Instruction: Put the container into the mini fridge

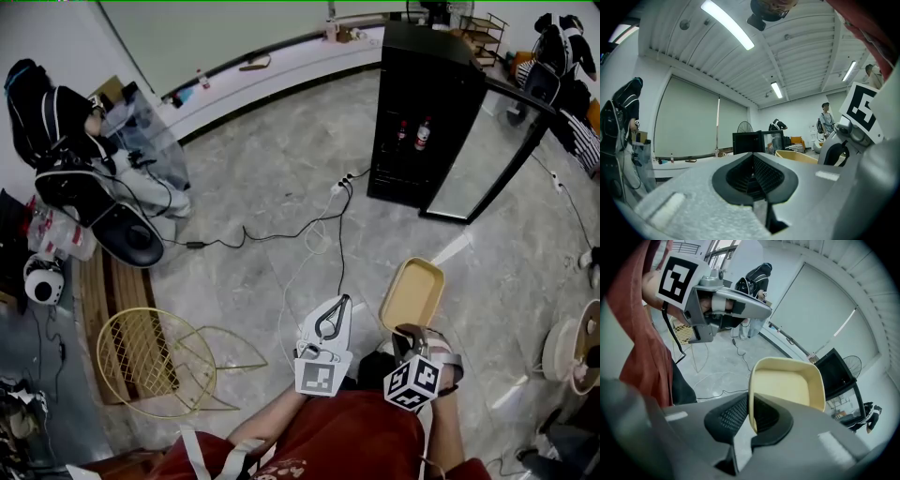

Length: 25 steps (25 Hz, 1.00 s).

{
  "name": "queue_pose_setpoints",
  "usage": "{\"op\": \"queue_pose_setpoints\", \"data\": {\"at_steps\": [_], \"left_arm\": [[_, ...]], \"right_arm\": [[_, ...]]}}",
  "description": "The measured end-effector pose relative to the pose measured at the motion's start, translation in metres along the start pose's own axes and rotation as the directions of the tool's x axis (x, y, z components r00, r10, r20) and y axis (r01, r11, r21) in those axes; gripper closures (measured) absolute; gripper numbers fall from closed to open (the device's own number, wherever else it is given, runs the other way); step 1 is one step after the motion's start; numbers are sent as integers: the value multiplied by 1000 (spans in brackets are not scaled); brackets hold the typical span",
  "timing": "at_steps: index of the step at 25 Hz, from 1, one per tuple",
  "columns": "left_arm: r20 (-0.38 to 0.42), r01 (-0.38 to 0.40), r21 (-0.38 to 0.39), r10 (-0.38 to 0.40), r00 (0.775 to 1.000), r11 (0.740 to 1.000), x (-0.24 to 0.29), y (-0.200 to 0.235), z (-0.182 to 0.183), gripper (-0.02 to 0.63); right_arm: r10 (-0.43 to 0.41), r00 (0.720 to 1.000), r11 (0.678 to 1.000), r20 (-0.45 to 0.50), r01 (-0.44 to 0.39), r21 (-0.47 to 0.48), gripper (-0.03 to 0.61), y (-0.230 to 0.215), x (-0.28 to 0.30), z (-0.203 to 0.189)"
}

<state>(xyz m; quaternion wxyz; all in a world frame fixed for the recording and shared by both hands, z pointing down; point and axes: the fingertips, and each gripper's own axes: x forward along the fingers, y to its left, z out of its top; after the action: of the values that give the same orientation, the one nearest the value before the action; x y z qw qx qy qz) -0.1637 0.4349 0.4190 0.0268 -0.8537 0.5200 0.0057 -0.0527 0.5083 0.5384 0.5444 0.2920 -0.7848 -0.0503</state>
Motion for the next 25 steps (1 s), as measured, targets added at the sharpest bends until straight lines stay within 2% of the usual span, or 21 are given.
{"op": "queue_pose_setpoints", "data": {"at_steps": [5,10,19,25], "left_arm": [[-21,11,0,-11,1000,1000,13,0,-11,609],[-38,8,13,-7,999,1000,45,6,-16,609],[-64,23,29,-21,998,999,139,10,-13,609],[-68,6,9,-5,998,1000,207,10,-3,609]], "right_arm": [[14,1000,1000,-9,-14,-4,560,-7,13,-5],[30,1000,999,-4,-30,-11,560,-34,31,-7],[56,998,998,13,-56,-1,560,-118,61,-15],[57,998,998,22,-57,-7,560,-182,77,-32]]}}
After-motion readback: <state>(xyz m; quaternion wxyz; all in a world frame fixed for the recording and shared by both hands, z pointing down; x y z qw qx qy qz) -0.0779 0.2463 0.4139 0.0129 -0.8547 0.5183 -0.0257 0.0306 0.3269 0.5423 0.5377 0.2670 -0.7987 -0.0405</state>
